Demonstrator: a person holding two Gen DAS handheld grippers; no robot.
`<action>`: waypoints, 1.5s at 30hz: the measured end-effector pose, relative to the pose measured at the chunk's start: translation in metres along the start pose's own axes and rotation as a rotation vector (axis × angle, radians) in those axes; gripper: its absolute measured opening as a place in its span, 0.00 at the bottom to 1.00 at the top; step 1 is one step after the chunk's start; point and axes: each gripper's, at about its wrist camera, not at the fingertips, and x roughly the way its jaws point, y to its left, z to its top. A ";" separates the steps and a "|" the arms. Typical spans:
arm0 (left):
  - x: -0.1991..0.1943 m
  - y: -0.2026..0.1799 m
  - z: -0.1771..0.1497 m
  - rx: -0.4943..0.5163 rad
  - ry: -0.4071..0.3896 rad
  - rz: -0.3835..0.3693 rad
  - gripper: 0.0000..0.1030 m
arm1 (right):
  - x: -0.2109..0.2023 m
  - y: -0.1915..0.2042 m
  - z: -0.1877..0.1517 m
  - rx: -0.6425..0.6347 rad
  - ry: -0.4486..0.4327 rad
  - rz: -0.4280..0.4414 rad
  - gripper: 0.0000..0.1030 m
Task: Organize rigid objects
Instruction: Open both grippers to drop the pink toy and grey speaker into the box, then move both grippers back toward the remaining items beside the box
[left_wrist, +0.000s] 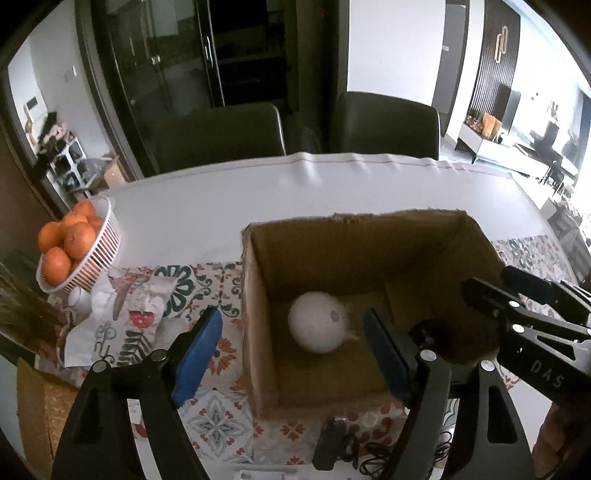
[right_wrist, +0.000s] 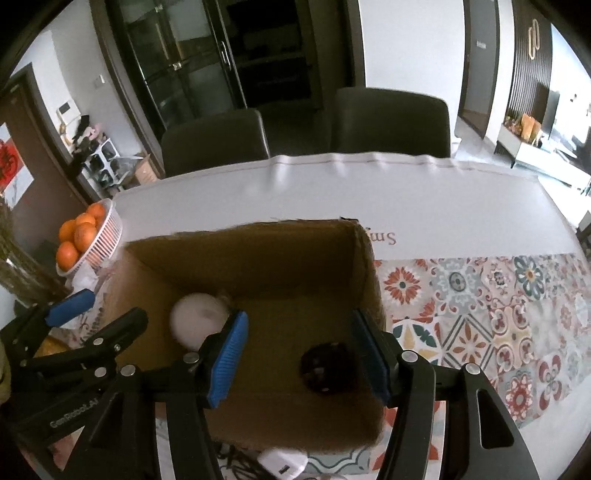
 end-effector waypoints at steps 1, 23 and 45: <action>-0.005 0.000 -0.002 0.004 -0.014 0.006 0.77 | -0.004 0.000 -0.002 -0.004 -0.014 -0.010 0.58; -0.091 -0.005 -0.069 -0.024 -0.194 -0.029 0.77 | -0.091 0.012 -0.060 -0.047 -0.212 -0.007 0.61; -0.125 -0.031 -0.156 0.064 -0.287 0.002 0.77 | -0.120 0.003 -0.150 -0.069 -0.292 -0.042 0.64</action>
